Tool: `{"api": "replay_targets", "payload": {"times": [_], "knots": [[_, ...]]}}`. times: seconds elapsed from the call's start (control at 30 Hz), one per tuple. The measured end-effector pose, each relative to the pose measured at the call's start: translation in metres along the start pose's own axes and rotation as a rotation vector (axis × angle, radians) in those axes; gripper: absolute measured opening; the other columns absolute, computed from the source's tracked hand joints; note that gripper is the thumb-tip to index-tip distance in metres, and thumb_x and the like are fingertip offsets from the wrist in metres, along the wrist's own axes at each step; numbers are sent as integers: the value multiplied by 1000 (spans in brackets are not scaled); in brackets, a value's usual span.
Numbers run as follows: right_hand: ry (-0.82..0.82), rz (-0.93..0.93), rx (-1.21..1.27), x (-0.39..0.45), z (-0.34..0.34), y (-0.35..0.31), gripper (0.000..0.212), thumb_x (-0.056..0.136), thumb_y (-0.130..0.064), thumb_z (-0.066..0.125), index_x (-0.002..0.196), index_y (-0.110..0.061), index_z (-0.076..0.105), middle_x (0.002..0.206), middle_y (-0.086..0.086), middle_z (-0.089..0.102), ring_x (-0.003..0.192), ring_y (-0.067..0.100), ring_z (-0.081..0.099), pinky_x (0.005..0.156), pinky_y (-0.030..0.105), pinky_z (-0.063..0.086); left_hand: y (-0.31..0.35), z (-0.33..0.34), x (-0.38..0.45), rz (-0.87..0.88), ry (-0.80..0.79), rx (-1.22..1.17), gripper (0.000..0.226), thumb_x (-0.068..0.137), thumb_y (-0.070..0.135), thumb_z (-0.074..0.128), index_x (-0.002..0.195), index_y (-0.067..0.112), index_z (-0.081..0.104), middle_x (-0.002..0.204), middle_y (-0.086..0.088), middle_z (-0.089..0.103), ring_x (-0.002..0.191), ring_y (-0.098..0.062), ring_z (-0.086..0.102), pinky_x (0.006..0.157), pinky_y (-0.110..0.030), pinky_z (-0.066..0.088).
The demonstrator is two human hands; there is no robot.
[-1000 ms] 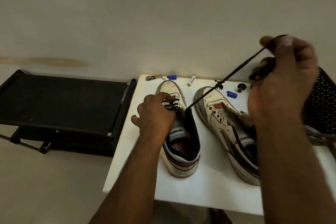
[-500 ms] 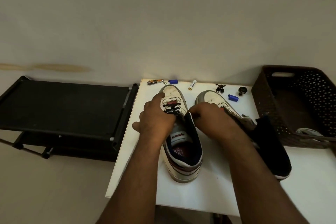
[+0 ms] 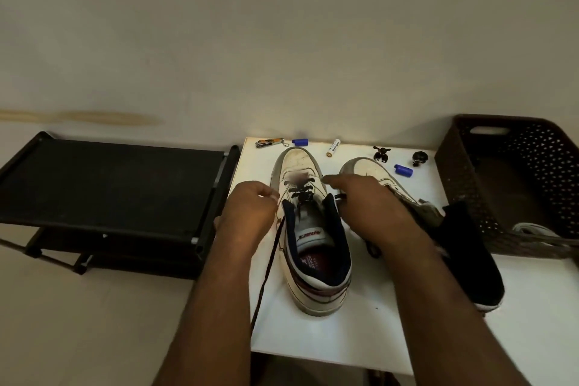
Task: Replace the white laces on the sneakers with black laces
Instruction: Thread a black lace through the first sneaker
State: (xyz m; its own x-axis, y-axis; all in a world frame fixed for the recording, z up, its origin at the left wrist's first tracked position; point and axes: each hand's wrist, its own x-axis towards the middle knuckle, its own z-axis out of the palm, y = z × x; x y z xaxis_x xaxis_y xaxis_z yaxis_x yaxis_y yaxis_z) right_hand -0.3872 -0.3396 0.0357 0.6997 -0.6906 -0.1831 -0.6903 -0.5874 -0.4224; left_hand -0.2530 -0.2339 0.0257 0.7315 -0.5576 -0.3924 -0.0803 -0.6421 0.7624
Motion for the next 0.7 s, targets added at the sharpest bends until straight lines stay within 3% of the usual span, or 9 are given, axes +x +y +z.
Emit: {"api": "replay_targets", "payload": {"times": [0.13, 0.2, 0.3, 0.4, 0.53, 0.6, 0.63, 0.7], "knots": [[7, 1, -92, 6, 3, 1, 35, 90, -12, 52, 116, -29, 67, 113, 2, 67, 98, 19, 61, 80, 30, 49, -2, -3, -6, 13, -160, 129, 17, 90, 5, 60, 78, 16, 66, 74, -1, 62, 70, -13, 58, 65, -25, 47], [25, 4, -116, 6, 2, 2, 28, 89, -14, 54, 106, -28, 71, 103, 1, 68, 87, 18, 61, 77, 32, 52, -2, 1, -6, 48, -160, 154, 11, 91, 4, 59, 91, 8, 69, 74, -5, 63, 70, -18, 61, 67, -27, 48], [69, 68, -129, 6, 2, 7, 22, 90, -19, 55, 104, -24, 72, 100, 1, 68, 80, 14, 57, 74, 29, 50, -1, 4, -3, 73, -137, 240, 11, 93, 10, 60, 96, 7, 70, 96, -14, 68, 87, -26, 61, 76, -30, 45], [145, 207, -58, 8, 0, 17, 23, 92, -22, 53, 107, -17, 69, 99, 3, 69, 86, 17, 62, 80, 31, 53, -4, 2, 3, 56, -94, 286, 14, 95, 12, 59, 101, 7, 70, 105, -13, 67, 94, -25, 59, 79, -29, 42], [142, 161, 105, 9, -6, 22, 20, 92, -24, 60, 108, -18, 71, 107, 2, 68, 96, 17, 62, 85, 29, 49, -6, 9, 6, 130, 38, 274, 11, 95, 13, 58, 87, 20, 63, 100, -5, 67, 82, -15, 56, 70, -26, 44], [137, 91, 274, 5, -16, 23, 31, 91, -36, 60, 116, -19, 67, 118, 2, 61, 104, 13, 56, 86, 27, 42, -5, 10, 4, 194, 112, 220, 7, 94, 21, 60, 87, 23, 62, 95, 1, 64, 82, -13, 57, 73, -30, 49], [124, 77, 360, 2, -21, 22, 37, 94, -42, 54, 121, -17, 63, 123, 6, 57, 106, 13, 53, 87, 28, 40, -3, 9, 3, 221, 150, 191, 6, 93, 27, 61, 90, 23, 63, 93, 3, 63, 84, -13, 58, 76, -32, 50], [67, 108, 517, -4, -28, 19, 47, 101, -40, 38, 126, -3, 54, 128, 18, 52, 109, 21, 51, 93, 35, 40, 2, 8, -1, 244, 197, 113, 25, 92, 43, 59, 95, 19, 66, 88, 4, 63, 83, -12, 59, 76, -33, 50]]}}
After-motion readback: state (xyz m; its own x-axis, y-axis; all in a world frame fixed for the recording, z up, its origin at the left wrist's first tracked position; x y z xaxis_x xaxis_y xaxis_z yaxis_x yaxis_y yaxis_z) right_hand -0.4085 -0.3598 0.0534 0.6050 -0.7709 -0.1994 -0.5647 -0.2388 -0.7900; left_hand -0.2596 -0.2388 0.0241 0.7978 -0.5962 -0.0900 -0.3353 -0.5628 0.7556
